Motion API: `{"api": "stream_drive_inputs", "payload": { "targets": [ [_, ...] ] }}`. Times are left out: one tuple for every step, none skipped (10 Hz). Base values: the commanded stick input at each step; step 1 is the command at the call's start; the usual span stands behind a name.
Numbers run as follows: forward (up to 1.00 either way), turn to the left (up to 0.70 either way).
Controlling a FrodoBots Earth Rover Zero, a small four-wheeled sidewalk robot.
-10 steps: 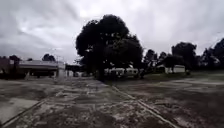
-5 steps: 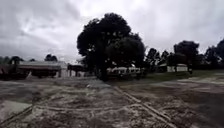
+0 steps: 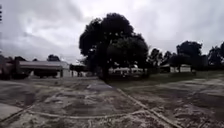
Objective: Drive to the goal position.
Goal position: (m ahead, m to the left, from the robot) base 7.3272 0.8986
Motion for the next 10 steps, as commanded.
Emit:
{"api": "stream_drive_inputs", "payload": {
  "targets": [
    [0.5,0.0],
    [0.5,0.0],
    [0.5,0.0],
    [0.5,0.0],
    [0.5,0.0],
    [0.5,0.0],
    [0.5,0.0],
    [0.5,0.0],
    [0.5,0.0],
    [0.5,0.0]
  ]
}}
